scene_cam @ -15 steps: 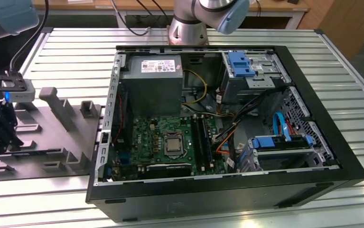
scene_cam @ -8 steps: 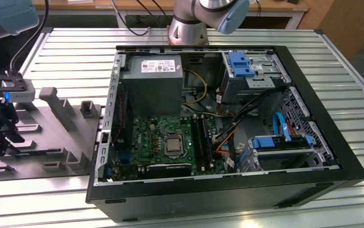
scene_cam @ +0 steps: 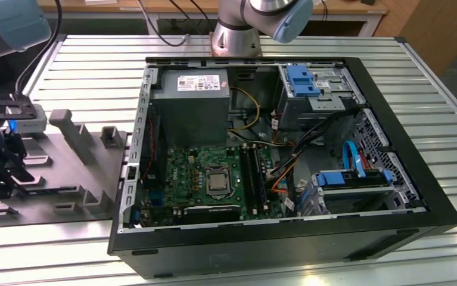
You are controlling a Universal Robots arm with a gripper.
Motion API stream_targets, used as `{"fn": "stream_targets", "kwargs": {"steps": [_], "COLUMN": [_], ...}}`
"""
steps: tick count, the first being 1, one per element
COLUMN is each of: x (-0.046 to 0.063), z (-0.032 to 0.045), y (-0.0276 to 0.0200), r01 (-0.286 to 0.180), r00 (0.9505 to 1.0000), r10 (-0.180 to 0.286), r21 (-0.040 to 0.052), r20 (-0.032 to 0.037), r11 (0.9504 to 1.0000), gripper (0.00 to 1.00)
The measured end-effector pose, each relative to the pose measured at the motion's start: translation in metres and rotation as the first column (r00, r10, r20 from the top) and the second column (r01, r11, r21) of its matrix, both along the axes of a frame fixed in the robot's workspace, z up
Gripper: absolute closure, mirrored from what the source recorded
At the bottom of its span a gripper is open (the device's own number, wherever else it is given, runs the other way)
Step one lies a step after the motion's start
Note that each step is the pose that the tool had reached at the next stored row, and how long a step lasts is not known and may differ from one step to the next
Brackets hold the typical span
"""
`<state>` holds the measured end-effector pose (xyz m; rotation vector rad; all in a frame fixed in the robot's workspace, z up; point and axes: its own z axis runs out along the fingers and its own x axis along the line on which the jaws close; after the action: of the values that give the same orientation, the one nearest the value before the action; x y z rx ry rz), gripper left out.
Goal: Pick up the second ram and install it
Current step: 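Pick up the second ram and move it above second insertion slot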
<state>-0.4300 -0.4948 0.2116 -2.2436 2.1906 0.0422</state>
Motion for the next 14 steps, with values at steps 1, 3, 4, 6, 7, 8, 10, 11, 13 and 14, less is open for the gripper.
{"fn": "stream_targets", "kwargs": {"steps": [1,3,4,6,7,8,10,11,13,14], "x": [0.000,0.000,0.000,0.000,0.000,0.000,0.000,-0.001,-0.001,-0.001], "z": [-0.0017,-0.0048,-0.0061,-0.0077,-0.0090,-0.0103,-0.0127,-0.0135,-0.0139,-0.0139], "y": [0.0000,0.0000,0.0000,0.0000,0.0000,0.0000,0.0000,0.0000,0.0000,0.0000], "r01": [-0.001,-0.002,-0.002,-0.002,-0.002,-0.002,-0.002,-0.003,-0.003,-0.003], "r00": [1.0000,1.0000,1.0000,1.0000,1.0000,1.0000,1.0000,1.0000,1.0000,1.0000], "r10": [0.001,0.002,0.002,0.002,0.002,0.002,0.002,0.003,0.003,0.003], "r21": [0.0001,0.0001,0.0001,0.0000,0.0001,0.0001,0.0001,0.0000,-0.0001,-0.0001], "r20": [0.0009,0.0016,0.0017,0.0016,0.0017,0.0017,0.0018,0.0017,0.0016,0.0015], "r11": [1.0000,1.0000,1.0000,1.0000,1.0000,1.0000,1.0000,1.0000,1.0000,1.0000], "gripper": [0.64,0.64,0.64,0.64,0.64,0.64,0.64,0.64,0.64,0.64]}}
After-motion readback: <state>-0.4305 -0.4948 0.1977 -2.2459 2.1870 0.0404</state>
